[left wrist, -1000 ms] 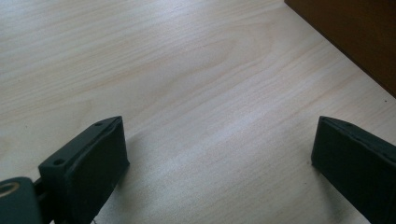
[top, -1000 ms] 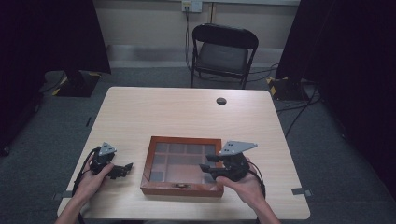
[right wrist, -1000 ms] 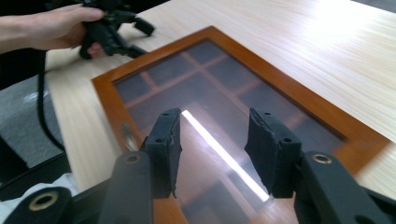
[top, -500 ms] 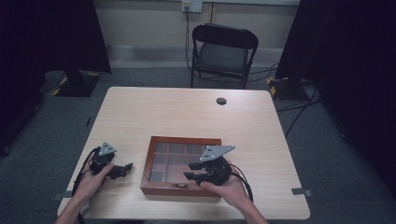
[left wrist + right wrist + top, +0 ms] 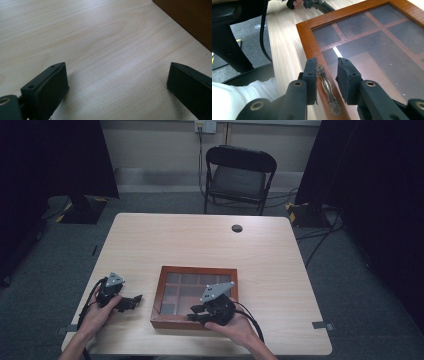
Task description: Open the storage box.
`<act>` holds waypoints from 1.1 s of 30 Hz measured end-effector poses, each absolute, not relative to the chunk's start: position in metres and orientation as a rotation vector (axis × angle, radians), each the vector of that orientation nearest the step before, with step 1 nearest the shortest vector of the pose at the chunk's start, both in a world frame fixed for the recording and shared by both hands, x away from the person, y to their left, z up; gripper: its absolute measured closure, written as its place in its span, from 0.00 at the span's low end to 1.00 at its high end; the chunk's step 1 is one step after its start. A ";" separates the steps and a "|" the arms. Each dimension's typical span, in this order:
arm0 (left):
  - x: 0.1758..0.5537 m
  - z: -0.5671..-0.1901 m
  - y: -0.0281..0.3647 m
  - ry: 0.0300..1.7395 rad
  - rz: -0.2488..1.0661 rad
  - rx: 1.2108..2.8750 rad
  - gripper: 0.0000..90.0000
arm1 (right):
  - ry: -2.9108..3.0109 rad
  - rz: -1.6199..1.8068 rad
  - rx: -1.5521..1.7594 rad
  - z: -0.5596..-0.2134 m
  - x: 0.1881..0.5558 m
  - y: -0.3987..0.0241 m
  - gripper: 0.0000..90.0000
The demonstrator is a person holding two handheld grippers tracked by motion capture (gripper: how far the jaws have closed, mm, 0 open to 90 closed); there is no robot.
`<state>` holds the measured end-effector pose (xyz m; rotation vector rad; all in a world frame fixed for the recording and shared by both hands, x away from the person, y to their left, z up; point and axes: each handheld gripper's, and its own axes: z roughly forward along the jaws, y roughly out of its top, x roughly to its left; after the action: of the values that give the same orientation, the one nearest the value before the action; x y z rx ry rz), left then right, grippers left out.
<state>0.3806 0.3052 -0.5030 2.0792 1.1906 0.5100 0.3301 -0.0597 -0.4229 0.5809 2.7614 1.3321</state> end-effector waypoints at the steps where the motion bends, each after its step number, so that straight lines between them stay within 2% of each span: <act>1: 0.381 -0.503 0.305 1.191 0.510 2.079 0.03 | 2.765 1.328 0.579 -0.423 0.330 -0.059 0.78; 17: 0.381 -0.503 0.305 1.190 0.510 2.079 0.03 | 2.811 1.263 0.554 -0.435 0.332 -0.052 0.76; 33: 0.381 -0.503 0.305 1.190 0.510 2.081 0.03 | 2.806 1.274 0.537 -0.437 0.333 -0.052 0.82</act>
<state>0.3807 0.3053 -0.5030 2.0806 1.1900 0.5097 0.3334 -0.0521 -0.4374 0.5374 2.8059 1.2739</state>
